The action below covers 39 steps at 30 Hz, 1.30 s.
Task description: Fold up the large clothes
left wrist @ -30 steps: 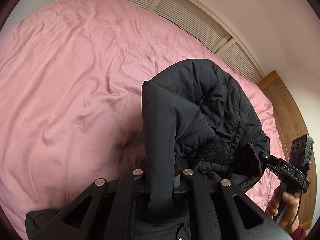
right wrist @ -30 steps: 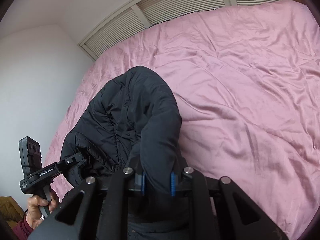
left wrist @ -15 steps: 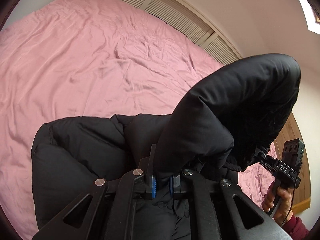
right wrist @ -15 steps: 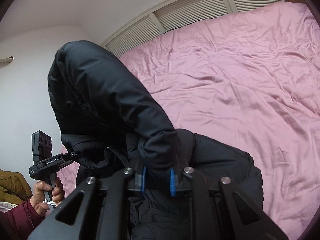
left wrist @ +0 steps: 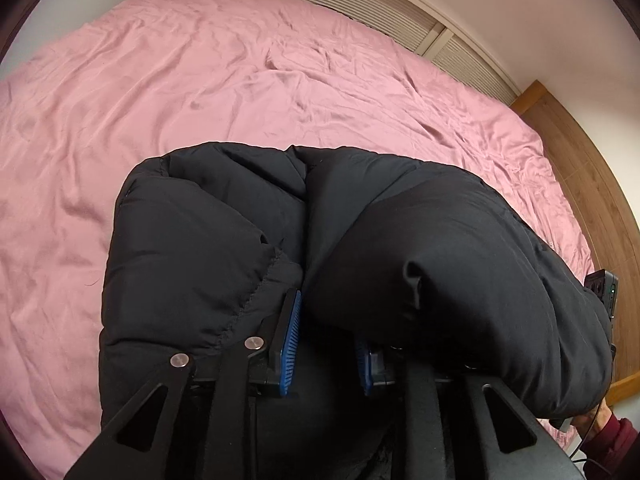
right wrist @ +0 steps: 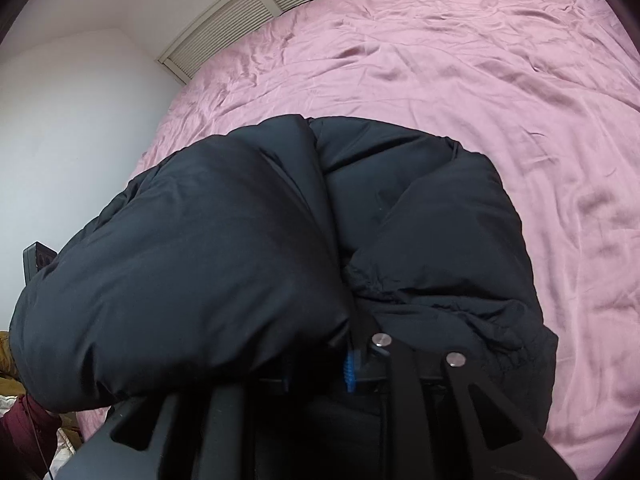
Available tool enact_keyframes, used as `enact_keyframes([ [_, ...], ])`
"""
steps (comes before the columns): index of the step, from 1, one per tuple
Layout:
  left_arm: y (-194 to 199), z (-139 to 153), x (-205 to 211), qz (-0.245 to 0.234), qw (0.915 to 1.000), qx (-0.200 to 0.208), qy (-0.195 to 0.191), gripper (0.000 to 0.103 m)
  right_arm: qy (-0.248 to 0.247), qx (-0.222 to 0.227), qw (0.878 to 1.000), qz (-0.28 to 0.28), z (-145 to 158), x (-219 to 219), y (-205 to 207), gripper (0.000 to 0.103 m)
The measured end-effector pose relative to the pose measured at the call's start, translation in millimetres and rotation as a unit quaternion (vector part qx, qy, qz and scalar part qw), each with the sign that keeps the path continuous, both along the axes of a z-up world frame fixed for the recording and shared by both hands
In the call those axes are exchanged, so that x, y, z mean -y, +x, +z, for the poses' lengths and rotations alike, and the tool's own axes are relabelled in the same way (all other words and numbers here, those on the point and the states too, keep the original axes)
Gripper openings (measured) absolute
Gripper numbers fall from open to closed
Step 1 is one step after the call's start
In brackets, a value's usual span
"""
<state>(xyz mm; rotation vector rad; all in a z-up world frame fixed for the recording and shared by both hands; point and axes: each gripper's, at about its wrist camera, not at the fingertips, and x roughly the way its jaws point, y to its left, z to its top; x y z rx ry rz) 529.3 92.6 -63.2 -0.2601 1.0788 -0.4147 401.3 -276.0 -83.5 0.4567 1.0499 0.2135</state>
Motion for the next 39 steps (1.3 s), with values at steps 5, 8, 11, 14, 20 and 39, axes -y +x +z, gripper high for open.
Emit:
enact_keyframes([
  [5,-21.0,7.0,-17.0,0.006,0.9997,0.005,0.023,0.043,-0.033,-0.003,0.999,0.016,13.5,-4.4,-14.4,0.020],
  [8,-32.9,15.4,-27.6,0.013,0.9993,0.008,0.035,0.043,-0.052,-0.008,0.998,0.024,23.4,-3.4,-27.0,0.020],
  [11,-43.8,34.4,-35.0,0.015,0.9984,0.029,0.047,0.044,-0.076,0.004,0.997,0.026,43.7,-1.6,-40.4,0.020],
  [14,-49.5,60.3,-33.1,0.010,0.9970,0.061,0.048,0.053,-0.101,0.030,0.994,0.022,71.8,-1.6,-47.7,0.034],
  [20,-36.8,96.3,8.2,-0.030,0.9932,0.108,0.030,0.063,-0.122,0.086,0.987,0.052,116.0,-31.0,-22.4,0.050],
  [39,-11.6,-48.5,81.7,-0.089,0.9884,0.048,0.114,0.065,-0.205,0.001,0.965,0.163,-22.1,-85.3,21.4,0.052],
])
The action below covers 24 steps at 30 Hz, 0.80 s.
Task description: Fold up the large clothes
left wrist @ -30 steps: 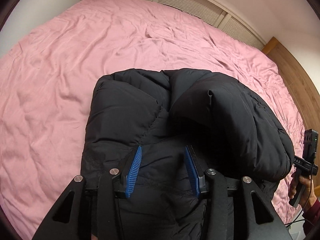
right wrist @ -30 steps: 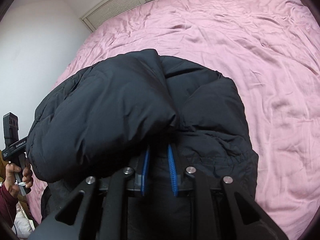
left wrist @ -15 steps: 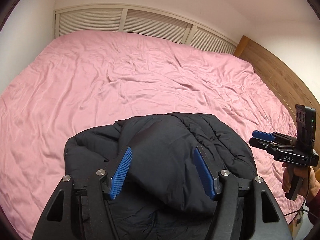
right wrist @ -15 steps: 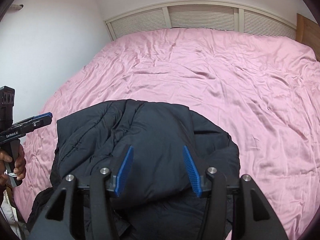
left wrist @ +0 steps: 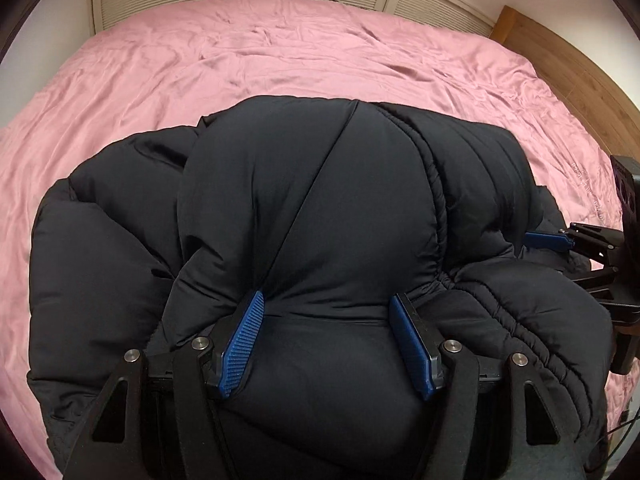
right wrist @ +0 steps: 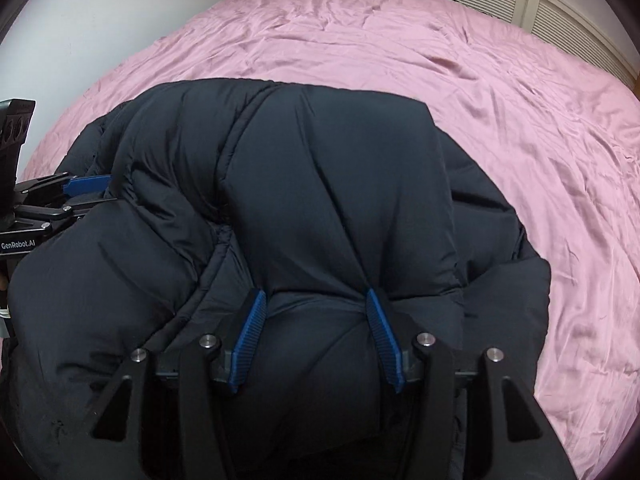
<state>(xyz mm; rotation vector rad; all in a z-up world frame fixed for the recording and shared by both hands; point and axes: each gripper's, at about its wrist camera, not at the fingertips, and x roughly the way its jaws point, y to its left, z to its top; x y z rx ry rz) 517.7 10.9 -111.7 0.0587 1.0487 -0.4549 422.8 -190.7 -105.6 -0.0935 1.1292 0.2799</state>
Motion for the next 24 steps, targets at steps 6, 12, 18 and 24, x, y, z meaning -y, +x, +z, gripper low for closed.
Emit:
enact_keyframes([
  [6,0.7,7.6,8.6,-0.002,0.9994,-0.005,0.033,0.065,-0.031,-0.011,0.999,0.003,6.1,-7.9,-1.2,0.052],
  [12,-28.4,51.9,11.9,0.000,0.9993,0.030,0.023,0.065,-0.018,0.018,0.999,0.024,51.8,-12.3,-30.7,0.052],
  [18,-62.5,46.5,27.3,-0.028,0.9982,0.043,0.031,0.069,-0.019,0.013,0.998,0.058,52.0,-18.2,-64.1,0.052],
  [24,-63.5,0.8,29.4,-0.014,0.9975,0.048,0.050,0.070,-0.004,-0.001,0.999,0.034,5.0,-2.5,-59.5,0.056],
])
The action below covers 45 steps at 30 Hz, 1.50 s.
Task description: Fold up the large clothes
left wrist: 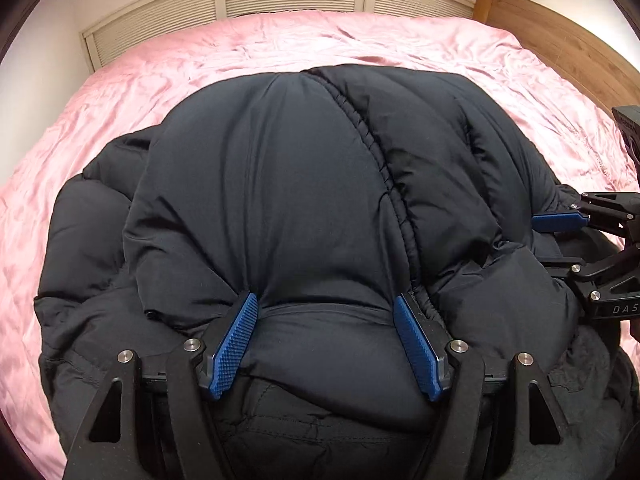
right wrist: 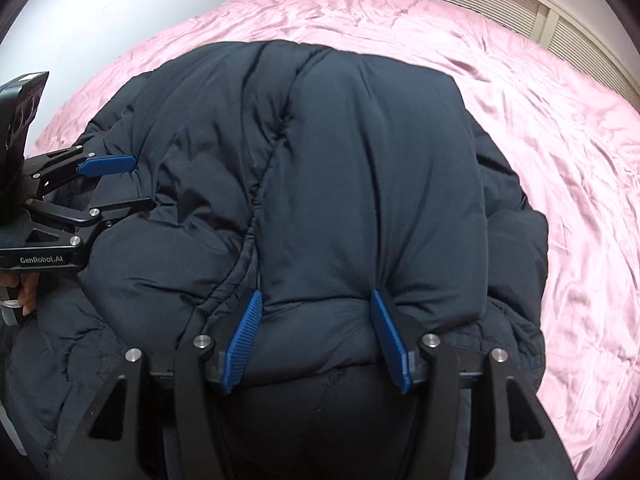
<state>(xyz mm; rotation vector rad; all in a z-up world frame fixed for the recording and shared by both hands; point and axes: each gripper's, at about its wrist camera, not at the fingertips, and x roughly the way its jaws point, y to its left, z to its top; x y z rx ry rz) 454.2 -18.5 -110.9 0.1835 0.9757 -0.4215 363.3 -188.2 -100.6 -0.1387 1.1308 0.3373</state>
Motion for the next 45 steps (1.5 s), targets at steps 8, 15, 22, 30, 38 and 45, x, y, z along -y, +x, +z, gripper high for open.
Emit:
enact_keyframes([
  [8,17.8,-41.3,7.1,0.024,0.9996,0.014,0.004,0.070,0.023,0.005,0.999,-0.037,-43.4,15.0,10.5,0.056],
  [15,15.1,-21.4,5.7,0.023,0.9997,0.002,0.003,0.070,0.012,0.001,0.999,-0.030,-25.5,13.6,16.1,0.057],
  [22,8.9,46.4,-23.5,0.012,0.9993,0.019,-0.029,0.070,0.018,0.031,0.999,0.003,44.0,23.8,12.5,0.057],
  [30,94.3,64.9,-6.1,0.021,0.9985,0.050,-0.009,0.070,0.025,0.078,0.997,-0.011,68.3,15.6,90.8,0.062],
  [38,104.9,6.6,-3.2,0.033,0.9983,0.044,0.015,0.082,0.007,0.030,0.999,-0.025,-19.7,7.4,123.0,0.083],
  [45,105.4,1.8,-10.1,0.039,0.9980,0.048,0.011,0.083,0.001,0.031,0.999,-0.025,-16.6,7.9,105.3,0.085],
])
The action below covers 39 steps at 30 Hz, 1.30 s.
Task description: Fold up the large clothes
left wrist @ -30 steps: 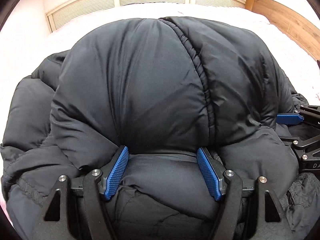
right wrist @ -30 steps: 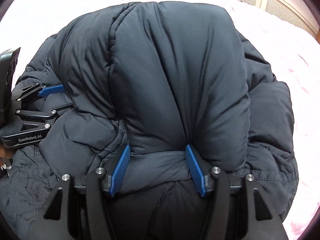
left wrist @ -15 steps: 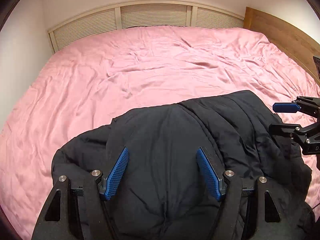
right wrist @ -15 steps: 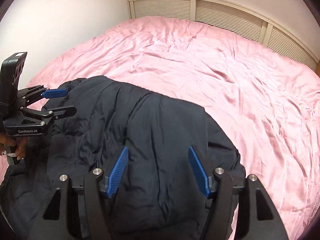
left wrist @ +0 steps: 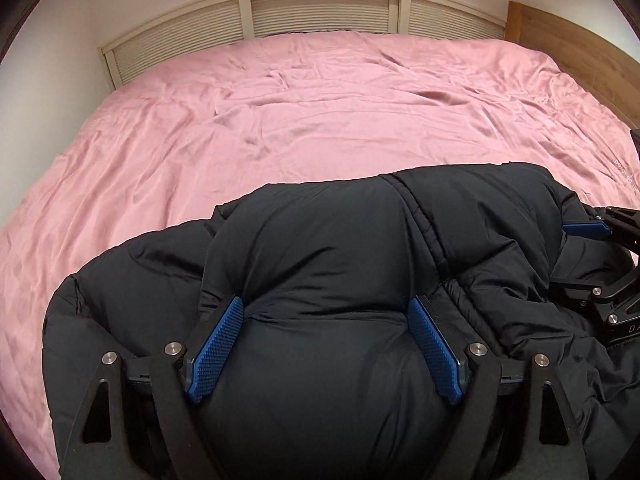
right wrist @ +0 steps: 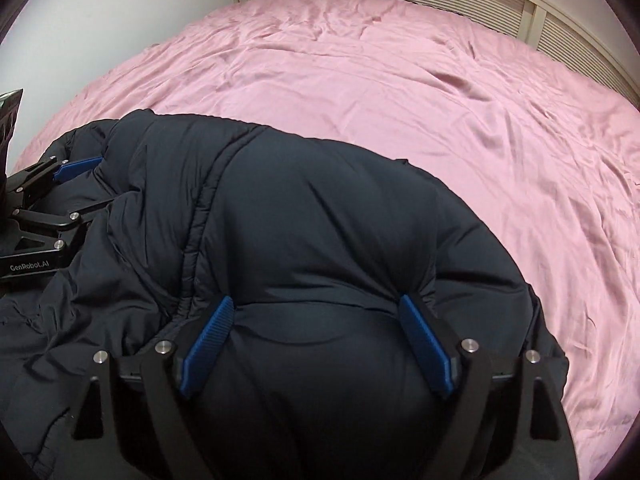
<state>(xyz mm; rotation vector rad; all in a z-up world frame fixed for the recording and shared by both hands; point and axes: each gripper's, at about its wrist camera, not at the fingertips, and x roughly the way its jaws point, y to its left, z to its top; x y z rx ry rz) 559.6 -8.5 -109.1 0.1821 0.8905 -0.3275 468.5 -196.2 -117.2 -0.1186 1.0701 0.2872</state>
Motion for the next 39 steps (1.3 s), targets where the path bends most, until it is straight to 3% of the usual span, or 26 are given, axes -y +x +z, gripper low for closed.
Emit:
enact_keyframes([
  [6,-29.8,6.5,-16.4,0.005,0.9998,-0.021,-0.004,0.083,0.005,-0.011,1.000,-0.012,13.1,15.8,-46.3,0.085],
  [16,-92.3,29.6,-33.6,0.053,0.9976,-0.045,-0.003,0.084,0.042,-0.049,0.994,-0.086,29.8,45.3,-111.2,0.085],
  [25,-151.2,70.9,-30.7,0.088,0.9951,-0.033,0.029,0.084,0.015,-0.085,0.992,-0.095,44.7,58.7,-162.4,0.085],
  [34,-199.8,106.1,-36.9,0.086,0.9957,-0.032,0.011,0.084,0.023,-0.097,0.985,-0.137,77.3,87.5,-235.3,0.085],
  [39,-219.5,118.4,-47.8,0.065,0.9972,-0.035,0.010,0.084,0.015,-0.102,0.977,-0.188,98.3,114.3,-294.2,0.085],
])
